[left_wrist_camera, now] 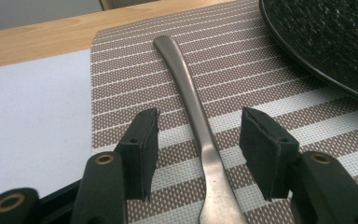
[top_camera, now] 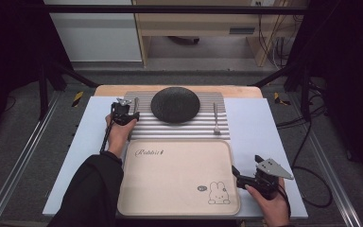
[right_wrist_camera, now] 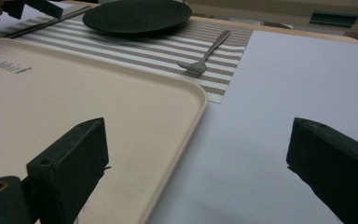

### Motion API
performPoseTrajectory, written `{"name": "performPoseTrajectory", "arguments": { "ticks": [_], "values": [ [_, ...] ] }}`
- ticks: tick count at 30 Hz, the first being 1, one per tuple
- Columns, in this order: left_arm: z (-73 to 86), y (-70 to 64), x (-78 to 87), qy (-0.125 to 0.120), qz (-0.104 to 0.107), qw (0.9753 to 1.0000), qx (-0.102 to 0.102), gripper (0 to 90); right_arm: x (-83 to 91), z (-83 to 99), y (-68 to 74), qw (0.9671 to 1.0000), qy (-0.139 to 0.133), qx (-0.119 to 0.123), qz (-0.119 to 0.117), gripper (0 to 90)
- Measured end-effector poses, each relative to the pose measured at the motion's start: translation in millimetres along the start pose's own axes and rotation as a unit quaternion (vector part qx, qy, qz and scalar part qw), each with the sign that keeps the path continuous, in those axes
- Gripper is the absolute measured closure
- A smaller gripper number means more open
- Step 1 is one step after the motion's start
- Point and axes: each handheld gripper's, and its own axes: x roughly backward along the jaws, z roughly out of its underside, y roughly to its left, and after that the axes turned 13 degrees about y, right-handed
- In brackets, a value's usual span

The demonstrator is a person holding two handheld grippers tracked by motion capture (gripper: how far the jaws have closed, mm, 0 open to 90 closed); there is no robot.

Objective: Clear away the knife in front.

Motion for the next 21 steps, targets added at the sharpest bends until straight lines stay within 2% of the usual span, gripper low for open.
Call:
{"name": "performPoseTrajectory", "arguments": {
  "ticks": [9,14,19,21],
  "values": [
    [0.0,0.4,-3.9,0.005,0.004,0.9999,0.012,50.0,-1.4,0.8,0.1,1.0,0.003,0.001,-0.001,5.7],
    [-0.6,-2.0,-5.2,0.014,-0.003,0.9999,0.002,52.3,-1.7,1.0,0.4,1.0,0.006,0.001,-0.002,5.7],
    [-1.2,-1.0,-6.0,0.017,-0.001,0.9998,0.011,54.1,-2.1,1.2,0.2,1.0,0.007,0.002,-0.002,5.8],
    [-1.3,-1.5,-6.1,0.017,0.003,0.9998,0.007,57.3,-2.4,1.3,0.3,1.0,0.007,0.002,-0.003,5.9]
  ]
}}
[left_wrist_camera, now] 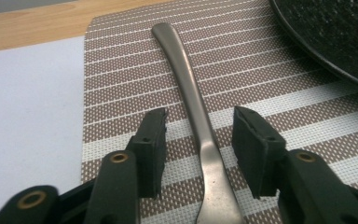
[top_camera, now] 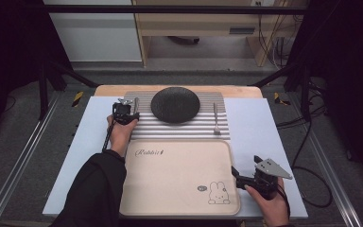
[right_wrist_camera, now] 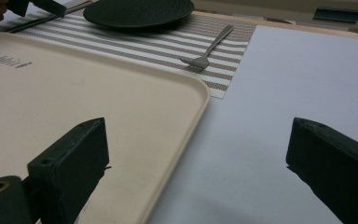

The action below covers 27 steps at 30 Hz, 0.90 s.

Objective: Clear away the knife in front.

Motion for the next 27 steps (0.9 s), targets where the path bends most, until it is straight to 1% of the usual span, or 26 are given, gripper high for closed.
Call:
{"name": "performPoseTrajectory", "arguments": {
  "ticks": [2,3,6,7,8,9,10,15,17,19,20,22,27],
  "values": [
    [0.1,-0.6,0.0,-0.001,0.001,1.0,-0.001,61.2,-0.3,0.1,0.0,1.0,0.001,-0.001,-0.001,6.0],
    [0.0,-0.5,0.0,-0.001,0.005,1.0,-0.003,61.2,-0.3,0.1,0.0,1.0,0.001,-0.001,-0.001,6.0],
    [0.1,-0.5,0.0,-0.001,0.003,1.0,-0.001,66.0,-0.7,0.2,-0.2,1.0,0.002,0.0,-0.001,6.2],
    [0.2,-0.6,0.0,-0.002,0.005,1.0,-0.001,70.2,-0.8,0.3,-0.2,1.0,0.002,0.0,-0.001,6.2],
    [0.2,-0.4,0.1,-0.002,0.005,1.0,-0.002,70.2,-0.8,0.3,-0.2,1.0,0.002,0.0,-0.001,6.2],
    [0.2,-0.4,0.1,-0.002,0.005,1.0,-0.002,72.3,-0.8,0.3,-0.1,1.0,0.002,0.0,-0.001,6.2],
    [0.3,0.5,0.1,-0.002,0.006,1.0,0.002,76.2,-0.9,0.5,0.1,1.0,0.004,0.0,-0.001,6.3],
    [0.2,0.1,0.2,-0.002,0.003,1.0,0.001,78.2,-1.5,0.7,0.1,1.0,0.006,-0.001,-0.003,6.4],
    [0.1,0.6,0.1,-0.002,0.003,1.0,0.004,79.7,-1.8,0.9,0.0,1.0,0.007,0.0,-0.002,6.5],
    [0.1,0.2,0.2,-0.002,0.001,1.0,0.002,79.8,-2.0,0.9,-0.1,1.0,0.007,0.001,-0.002,6.5],
    [0.3,0.4,0.5,-0.002,0.0,1.0,-0.005,79.8,-2.2,1.0,-0.2,1.0,0.007,0.001,-0.003,6.5],
    [0.6,1.1,0.9,-0.001,0.002,1.0,-0.009,79.9,-2.3,1.1,-0.3,1.0,0.008,0.002,-0.003,6.5],
    [1.6,2.1,2.1,-0.001,0.002,1.0,-0.008,80.0,-2.2,1.2,-0.7,1.0,0.009,0.0,-0.003,6.5]
  ]
}}
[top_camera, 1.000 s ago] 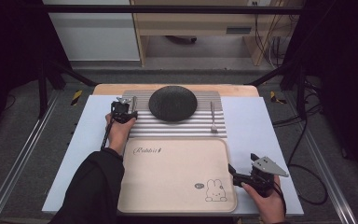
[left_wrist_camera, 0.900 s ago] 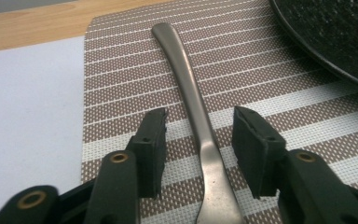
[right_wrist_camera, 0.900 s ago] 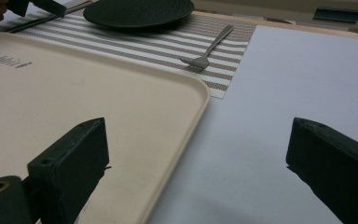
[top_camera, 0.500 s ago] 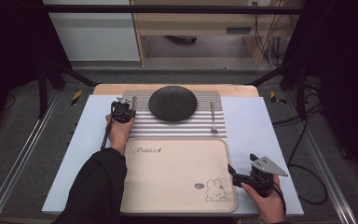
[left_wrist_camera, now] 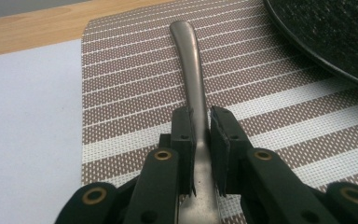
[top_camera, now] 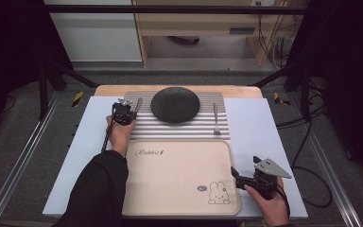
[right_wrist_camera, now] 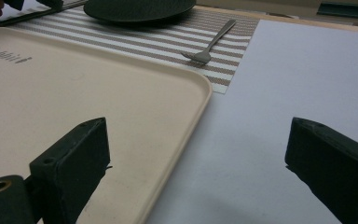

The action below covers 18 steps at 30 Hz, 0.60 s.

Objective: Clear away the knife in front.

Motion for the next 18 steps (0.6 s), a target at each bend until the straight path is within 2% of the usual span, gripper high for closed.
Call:
{"name": "performPoseTrajectory", "arguments": {
  "ticks": [8,13,18],
  "values": [
    [-0.1,-0.3,6.3,-0.003,0.001,1.0,-0.007,80.0,-0.6,0.1,-0.2,1.0,0.001,0.001,0.0,6.5],
    [-1.9,-2.2,18.9,-0.014,0.004,0.9998,-0.012,80.0,-0.4,0.1,-0.2,1.0,0.001,0.0,-0.001,6.5],
    [6.9,-4.0,36.7,-0.025,0.02,0.9995,-0.007,80.0,-0.1,-0.4,0.6,1.0,-0.002,0.003,-0.002,6.5]
  ]
}}
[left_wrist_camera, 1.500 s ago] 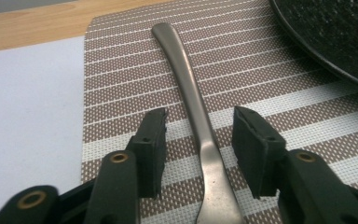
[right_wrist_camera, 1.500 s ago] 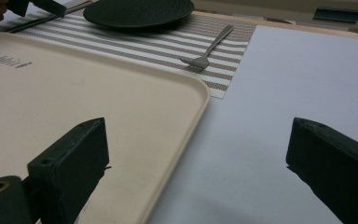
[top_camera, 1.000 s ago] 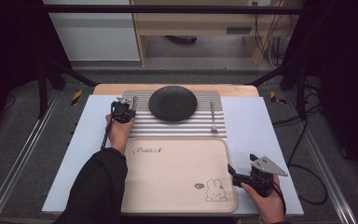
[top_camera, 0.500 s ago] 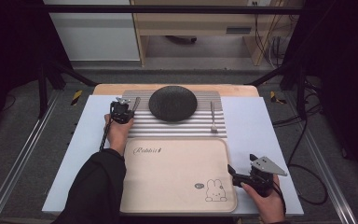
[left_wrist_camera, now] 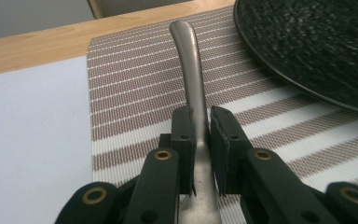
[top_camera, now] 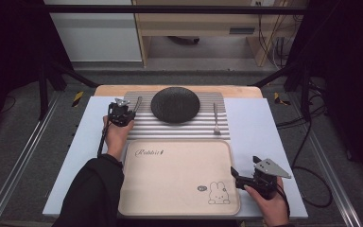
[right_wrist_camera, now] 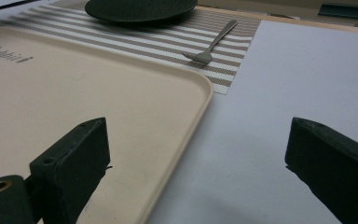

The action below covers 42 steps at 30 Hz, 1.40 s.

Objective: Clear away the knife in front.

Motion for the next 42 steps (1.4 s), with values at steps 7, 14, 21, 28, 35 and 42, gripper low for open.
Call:
{"name": "performPoseTrajectory", "arguments": {
  "ticks": [7,14,21,28,35,42],
  "values": [
    [11.2,-6.2,40.6,-0.019,0.013,0.9997,-0.005,80.0,2.2,-1.2,0.7,1.0,-0.005,0.004,-0.002,6.6],
    [31.1,-17.5,77.2,-0.038,0.032,0.9985,-0.02,80.0,2.6,-2.0,2.7,1.0,-0.005,0.006,-0.003,6.5],
    [53.6,-33.3,101.3,-0.052,0.061,0.9964,-0.025,80.0,2.3,-1.7,3.3,1.0,-0.003,0.007,0.0,6.5],
    [78.5,-59.8,118.7,-0.058,0.081,0.9944,-0.036,80.0,1.9,-1.6,4.6,1.0,-0.001,0.009,-0.002,6.4],
    [94.0,-89.3,127.8,-0.053,0.086,0.993,-0.061,80.0,1.9,-1.6,4.2,0.9999,-0.002,0.009,-0.005,5.9],
    [107.8,-106.0,128.5,-0.041,0.094,0.9925,-0.065,80.0,2.7,-1.6,3.4,1.0,-0.003,0.007,-0.006,5.6]
  ]
}}
